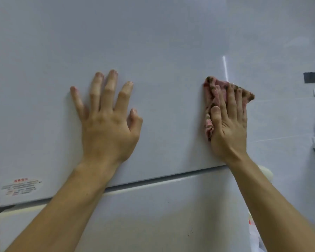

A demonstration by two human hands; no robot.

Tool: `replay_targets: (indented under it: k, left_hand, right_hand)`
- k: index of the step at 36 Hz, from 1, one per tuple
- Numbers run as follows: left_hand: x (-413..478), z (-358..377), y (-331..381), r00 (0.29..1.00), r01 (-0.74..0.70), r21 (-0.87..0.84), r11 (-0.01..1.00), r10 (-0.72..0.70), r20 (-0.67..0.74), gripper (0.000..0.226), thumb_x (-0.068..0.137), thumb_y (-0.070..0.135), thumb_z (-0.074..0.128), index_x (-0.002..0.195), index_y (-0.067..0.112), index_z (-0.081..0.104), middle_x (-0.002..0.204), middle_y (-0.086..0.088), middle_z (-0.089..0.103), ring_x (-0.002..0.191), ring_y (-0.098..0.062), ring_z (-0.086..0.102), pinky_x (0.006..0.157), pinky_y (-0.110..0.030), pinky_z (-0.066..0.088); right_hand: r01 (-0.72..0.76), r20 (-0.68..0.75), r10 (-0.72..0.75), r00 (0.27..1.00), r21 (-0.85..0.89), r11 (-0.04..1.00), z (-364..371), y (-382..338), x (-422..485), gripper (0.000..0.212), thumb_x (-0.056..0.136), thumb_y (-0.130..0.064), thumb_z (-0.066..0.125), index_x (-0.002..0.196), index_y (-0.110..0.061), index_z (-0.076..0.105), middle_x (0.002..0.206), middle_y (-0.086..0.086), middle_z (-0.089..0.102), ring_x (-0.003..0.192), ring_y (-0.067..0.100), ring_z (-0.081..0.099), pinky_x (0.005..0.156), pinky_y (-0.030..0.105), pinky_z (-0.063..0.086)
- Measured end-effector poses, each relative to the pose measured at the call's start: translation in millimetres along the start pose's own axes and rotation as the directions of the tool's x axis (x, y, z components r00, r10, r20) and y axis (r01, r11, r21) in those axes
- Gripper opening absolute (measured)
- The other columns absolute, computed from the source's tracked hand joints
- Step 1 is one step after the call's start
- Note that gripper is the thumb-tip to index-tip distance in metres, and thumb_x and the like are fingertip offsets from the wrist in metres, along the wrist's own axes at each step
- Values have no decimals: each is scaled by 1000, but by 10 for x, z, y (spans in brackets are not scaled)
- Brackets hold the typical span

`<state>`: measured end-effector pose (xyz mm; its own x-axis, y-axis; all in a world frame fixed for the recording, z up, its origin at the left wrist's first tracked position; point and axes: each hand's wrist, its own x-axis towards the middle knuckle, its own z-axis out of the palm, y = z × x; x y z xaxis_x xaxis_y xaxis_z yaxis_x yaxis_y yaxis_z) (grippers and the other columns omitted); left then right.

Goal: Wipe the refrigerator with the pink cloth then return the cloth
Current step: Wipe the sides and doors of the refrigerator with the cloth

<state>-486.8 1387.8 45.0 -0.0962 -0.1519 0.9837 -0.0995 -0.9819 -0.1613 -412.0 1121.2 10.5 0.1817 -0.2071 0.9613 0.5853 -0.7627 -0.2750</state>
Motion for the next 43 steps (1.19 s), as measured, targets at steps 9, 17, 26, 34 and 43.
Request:
replay_targets:
  k: [9, 17, 26, 34, 43]
  left_hand:
    - [-156, -83, -116, 999, -32, -16, 999, 33, 9, 55, 102, 31, 48, 154, 16, 52, 168, -12, 38, 157, -34, 31, 129, -61, 9]
    - [-166, -200, -197, 997, -53, -25, 998, 54, 48, 55, 100, 29, 48, 154, 16, 51, 168, -13, 36, 157, -34, 29, 131, -56, 11]
    - [-131, -277, -242, 997, -61, -44, 997, 63, 40, 58, 94, 21, 43, 151, 17, 57, 165, -14, 42, 154, -34, 34, 129, -53, 13]
    - [-225, -245, -291, 998, -68, 17, 998, 68, 16, 57, 98, 20, 47, 155, 17, 51, 167, -14, 38, 155, -35, 33, 130, -55, 15]
    - [-291, -272, -362, 998, -68, 10, 998, 68, -6, 55, 99, 19, 48, 154, 15, 53, 166, -15, 40, 154, -36, 35, 130, -52, 19]
  right_hand:
    - [-31, -4, 30, 1000, -45, 999, 223, -281, -955, 59, 111, -51, 6, 167, -33, 8, 178, 3, 2, 164, 20, -7, 131, 45, -9]
    - [-47, -9, 46, 999, -91, 995, 389, -739, -813, 61, 109, -51, 18, 165, -35, -2, 177, 6, 0, 163, 26, -8, 130, 51, -8]
    - [33, -64, -42, 997, -124, 992, 564, -1275, -195, 61, 108, -54, 21, 166, -35, 22, 177, 4, 11, 164, 30, 1, 126, 67, 2]
    - [189, 5, -190, 982, -142, 972, 563, -1250, -968, 57, 112, -51, 27, 165, -32, 28, 175, 8, 16, 163, 36, 6, 124, 72, 8]
    - [233, -17, -237, 971, -139, 963, 636, -1419, -867, 58, 108, -52, 38, 163, -32, 36, 173, 9, 23, 162, 38, 12, 124, 70, 12]
